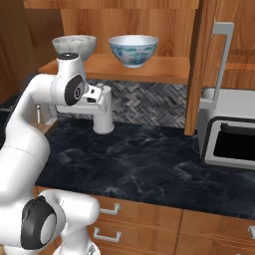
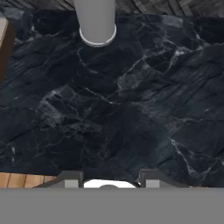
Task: Pick up the bowls from the cabinet and place each bowl in front of a stool on the dining counter.
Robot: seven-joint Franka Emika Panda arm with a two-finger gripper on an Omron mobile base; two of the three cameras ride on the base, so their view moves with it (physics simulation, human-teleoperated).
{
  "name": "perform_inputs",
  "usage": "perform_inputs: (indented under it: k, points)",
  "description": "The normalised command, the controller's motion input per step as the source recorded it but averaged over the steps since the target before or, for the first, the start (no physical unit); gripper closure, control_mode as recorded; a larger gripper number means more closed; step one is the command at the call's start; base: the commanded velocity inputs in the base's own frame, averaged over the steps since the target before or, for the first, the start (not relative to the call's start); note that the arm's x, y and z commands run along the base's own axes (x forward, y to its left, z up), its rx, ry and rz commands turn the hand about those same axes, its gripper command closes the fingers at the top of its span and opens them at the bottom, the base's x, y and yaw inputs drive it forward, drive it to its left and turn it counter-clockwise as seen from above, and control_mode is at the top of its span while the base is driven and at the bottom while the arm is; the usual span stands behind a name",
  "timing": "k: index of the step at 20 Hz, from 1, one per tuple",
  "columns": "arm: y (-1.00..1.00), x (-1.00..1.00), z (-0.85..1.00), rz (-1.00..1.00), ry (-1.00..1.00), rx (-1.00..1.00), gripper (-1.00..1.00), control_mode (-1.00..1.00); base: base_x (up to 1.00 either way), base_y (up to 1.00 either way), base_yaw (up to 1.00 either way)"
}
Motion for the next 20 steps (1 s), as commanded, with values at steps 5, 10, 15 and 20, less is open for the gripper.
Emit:
perform_inputs:
  k: [5, 10, 15, 20]
  points:
    - [0.0, -0.44, 0.04, -0.01, -0.17, -0.02, -1.0, -1.0, 0.0, 0.0, 0.0]
    - [0.0, -0.37, 0.24, -0.13, -0.42, -0.04, -1.0, -1.0, 0.0, 0.0, 0.0]
    - [0.0, -0.21, 0.39, -0.13, -0.38, 0.0, -1.0, -1.0, 0.0, 0.0, 0.0]
    - [0.0, -0.12, 0.5, -0.04, -0.27, 0.05, -1.0, -1.0, 0.0, 0.0, 0.0]
